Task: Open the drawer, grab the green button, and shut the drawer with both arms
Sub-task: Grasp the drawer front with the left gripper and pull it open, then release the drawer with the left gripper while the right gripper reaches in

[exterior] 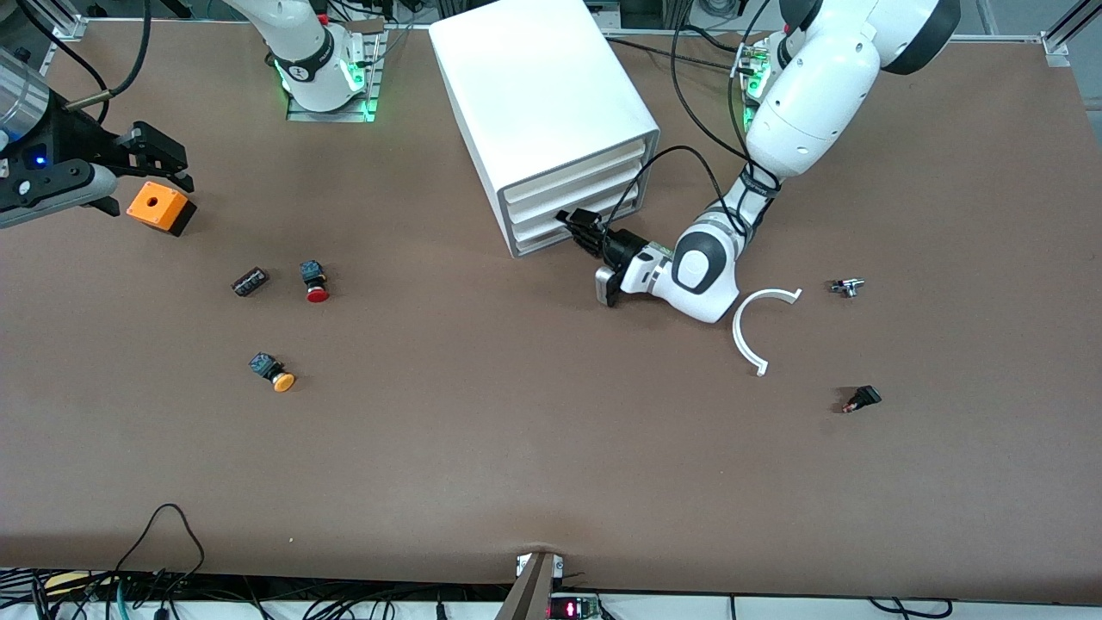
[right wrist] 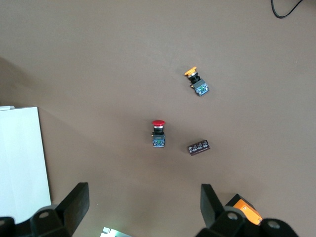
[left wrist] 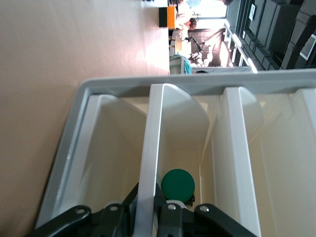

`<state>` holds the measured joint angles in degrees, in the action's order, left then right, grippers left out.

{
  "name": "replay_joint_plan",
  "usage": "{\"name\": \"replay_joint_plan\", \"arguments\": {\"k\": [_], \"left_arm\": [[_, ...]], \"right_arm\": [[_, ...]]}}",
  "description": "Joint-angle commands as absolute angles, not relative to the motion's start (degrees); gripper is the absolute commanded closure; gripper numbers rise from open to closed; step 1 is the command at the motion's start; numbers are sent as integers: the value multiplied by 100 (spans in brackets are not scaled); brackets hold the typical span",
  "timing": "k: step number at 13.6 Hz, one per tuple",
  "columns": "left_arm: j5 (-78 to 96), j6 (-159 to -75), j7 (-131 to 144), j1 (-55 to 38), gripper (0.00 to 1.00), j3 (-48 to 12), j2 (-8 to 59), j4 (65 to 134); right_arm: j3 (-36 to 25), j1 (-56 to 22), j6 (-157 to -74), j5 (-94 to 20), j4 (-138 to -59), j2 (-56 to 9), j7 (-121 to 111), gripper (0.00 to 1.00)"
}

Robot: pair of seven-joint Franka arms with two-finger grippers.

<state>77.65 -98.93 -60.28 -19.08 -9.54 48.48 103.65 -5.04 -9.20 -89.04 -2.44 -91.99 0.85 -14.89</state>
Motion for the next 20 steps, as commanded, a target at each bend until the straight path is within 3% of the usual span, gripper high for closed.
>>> {"name": "replay_joint_plan", "arguments": {"k": [1,14,17,18,19,20], "left_arm": [[7945,-10300,-5837,-1715,94,-879,4843,10301],[8851,-11118,-5643,-1073,92,-879,4781,10336],[8824,-11127,-5634,-888,88,-870,4772,10380],[8807,-11127,-5616,-888,26,-870,4772,10389],[8807,-11127,-5608,-879,0,-870,4764,10397],[8746,-11127,-5503,-879,0,-870,4694,10389]], "right_arm": [[-483,-932,-8824,-202,-9026,18,-1397,0],[-439,-1028,-8956,-229,-9018,-377,-1423,0],[-440,-1055,-8903,-360,-9052,-826,-1485,0],[-396,-1089,-8877,-395,-9027,-809,-1625,0],[-265,-1125,-8903,-396,-9026,-800,-1713,0],[-151,-1142,-8929,-404,-9026,-809,-1705,0]]}}
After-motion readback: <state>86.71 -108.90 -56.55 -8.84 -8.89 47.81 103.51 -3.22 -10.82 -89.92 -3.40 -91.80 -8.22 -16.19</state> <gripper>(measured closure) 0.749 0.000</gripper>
